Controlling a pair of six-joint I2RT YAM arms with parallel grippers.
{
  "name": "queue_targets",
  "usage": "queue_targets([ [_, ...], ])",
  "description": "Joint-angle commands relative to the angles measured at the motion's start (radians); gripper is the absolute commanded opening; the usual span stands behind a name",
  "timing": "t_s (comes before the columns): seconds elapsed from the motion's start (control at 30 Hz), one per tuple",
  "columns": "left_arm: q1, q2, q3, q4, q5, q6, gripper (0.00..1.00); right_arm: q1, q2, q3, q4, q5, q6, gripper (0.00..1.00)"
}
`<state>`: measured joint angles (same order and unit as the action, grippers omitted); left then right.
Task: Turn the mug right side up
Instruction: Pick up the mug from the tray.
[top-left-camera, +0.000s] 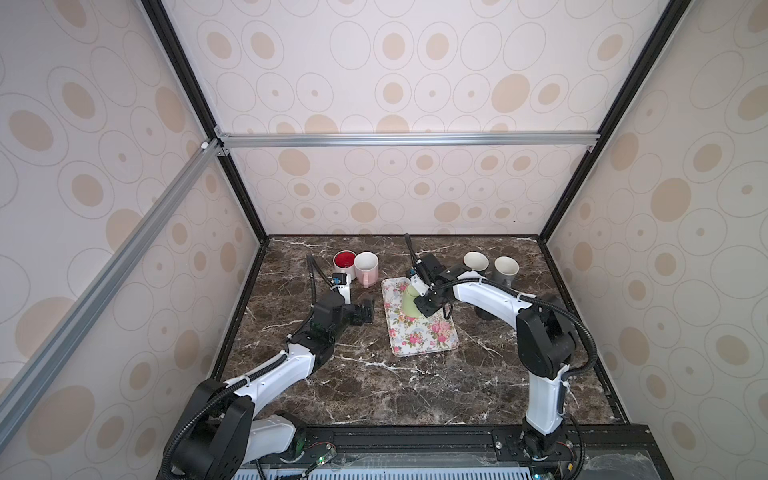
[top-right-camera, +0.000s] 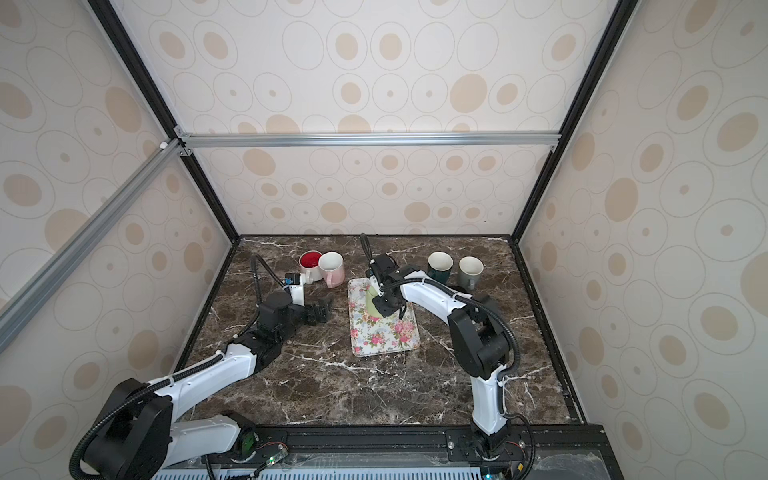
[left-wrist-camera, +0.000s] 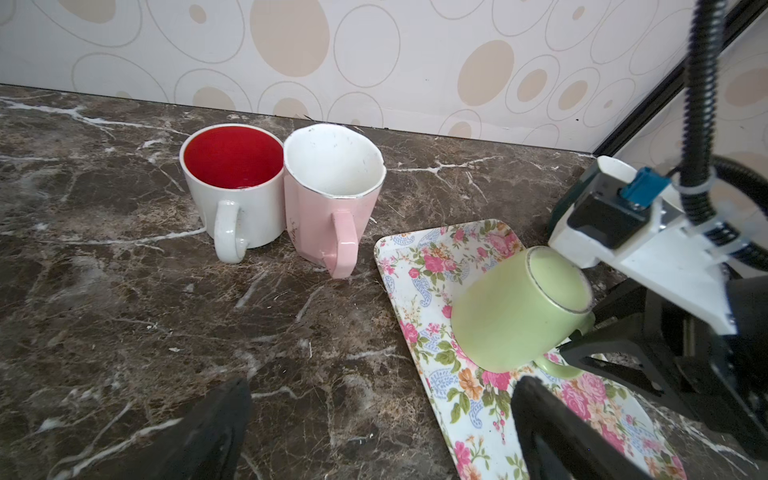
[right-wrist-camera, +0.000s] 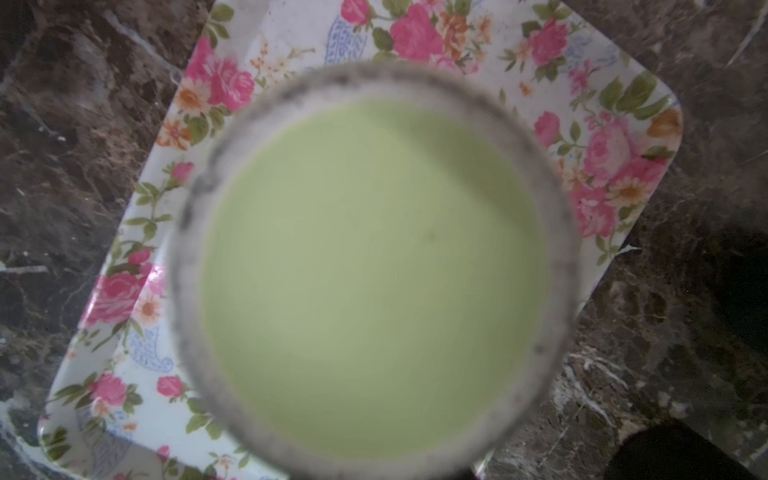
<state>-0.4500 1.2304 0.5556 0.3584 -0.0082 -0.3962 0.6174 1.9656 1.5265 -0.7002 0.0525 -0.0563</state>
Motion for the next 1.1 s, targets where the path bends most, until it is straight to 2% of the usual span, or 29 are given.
queue_targets([
  [0.0,-0.007,0.004,-0.002,0.013,0.007,-0.01,0.98,0.012,0.004,0.02,-0.023,0.012,0.006,0.19],
  [0.27,-0.007,0.007,-0.002,0.021,0.016,-0.017,0.98,0.012,0.0,0.026,-0.026,0.025,0.035,0.0],
  [0.4,-0.006,0.009,-0.007,0.032,0.029,-0.021,0.98,0.011,-0.034,0.009,-0.02,0.05,0.053,0.0],
  [0.87,-0.007,-0.02,-0.036,0.082,0.073,-0.038,0.98,-0.007,-0.272,-0.175,0.136,-0.103,0.159,0.0],
  [1.07,-0.007,-0.03,-0.042,0.093,0.092,-0.05,0.98,-0.012,-0.38,-0.254,0.192,-0.131,0.216,0.0],
])
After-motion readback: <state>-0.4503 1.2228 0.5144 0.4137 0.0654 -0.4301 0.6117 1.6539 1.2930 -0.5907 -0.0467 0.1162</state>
